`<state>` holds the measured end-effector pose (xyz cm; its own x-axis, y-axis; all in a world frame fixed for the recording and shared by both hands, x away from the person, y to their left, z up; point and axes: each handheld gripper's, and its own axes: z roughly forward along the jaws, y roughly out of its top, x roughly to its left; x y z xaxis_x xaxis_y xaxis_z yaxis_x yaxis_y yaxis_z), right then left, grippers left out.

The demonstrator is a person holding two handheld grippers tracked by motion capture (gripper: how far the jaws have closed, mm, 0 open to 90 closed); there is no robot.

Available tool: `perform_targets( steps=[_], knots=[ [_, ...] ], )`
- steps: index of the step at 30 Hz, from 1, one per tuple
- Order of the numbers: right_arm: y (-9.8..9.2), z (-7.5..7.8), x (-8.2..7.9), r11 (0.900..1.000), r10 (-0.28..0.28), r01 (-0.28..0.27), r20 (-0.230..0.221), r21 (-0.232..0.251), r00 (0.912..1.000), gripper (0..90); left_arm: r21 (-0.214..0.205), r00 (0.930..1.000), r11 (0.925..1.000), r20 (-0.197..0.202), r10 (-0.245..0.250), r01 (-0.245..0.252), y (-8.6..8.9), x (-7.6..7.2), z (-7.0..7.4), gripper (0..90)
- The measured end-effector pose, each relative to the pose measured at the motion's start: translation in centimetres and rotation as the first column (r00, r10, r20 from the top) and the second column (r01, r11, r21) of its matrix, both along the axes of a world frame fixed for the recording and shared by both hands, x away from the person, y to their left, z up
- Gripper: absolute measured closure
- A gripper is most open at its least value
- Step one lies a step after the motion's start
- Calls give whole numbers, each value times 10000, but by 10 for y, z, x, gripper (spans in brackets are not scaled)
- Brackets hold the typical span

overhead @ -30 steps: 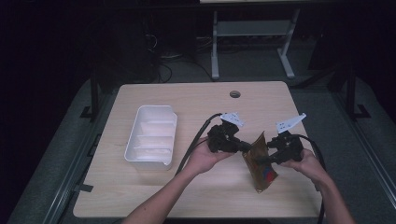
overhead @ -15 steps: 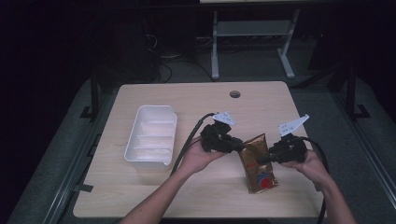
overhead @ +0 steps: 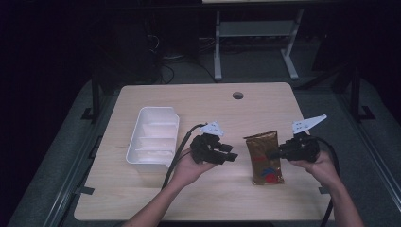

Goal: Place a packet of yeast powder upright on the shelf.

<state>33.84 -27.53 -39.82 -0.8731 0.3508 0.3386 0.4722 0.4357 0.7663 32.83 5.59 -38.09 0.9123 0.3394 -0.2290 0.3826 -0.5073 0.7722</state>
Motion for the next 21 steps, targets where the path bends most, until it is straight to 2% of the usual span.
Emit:
perform_targets(
  steps=[2,6,13,17,21],
  knots=[
    [-1,4,1,9998,-202,201,65,15,9998,763,-101,10000,9999,-38,81,-82,4,-3,-4,567],
    [-2,14,3,9983,-583,582,180,50,9981,765,-147,9999,9999,138,38,-36,12,-10,-11,533],
    [3,24,7,9950,-995,996,336,-30,9945,767,310,9968,9995,788,-103,79,24,-30,-22,453],
    [6,28,11,9925,-1226,1225,338,32,9919,770,397,9950,9992,996,-57,18,30,-39,-27,422],
    [10,33,15,9903,-1387,1386,341,69,9897,772,399,9946,9992,1037,-36,-5,37,-45,-31,389]
  ],
)
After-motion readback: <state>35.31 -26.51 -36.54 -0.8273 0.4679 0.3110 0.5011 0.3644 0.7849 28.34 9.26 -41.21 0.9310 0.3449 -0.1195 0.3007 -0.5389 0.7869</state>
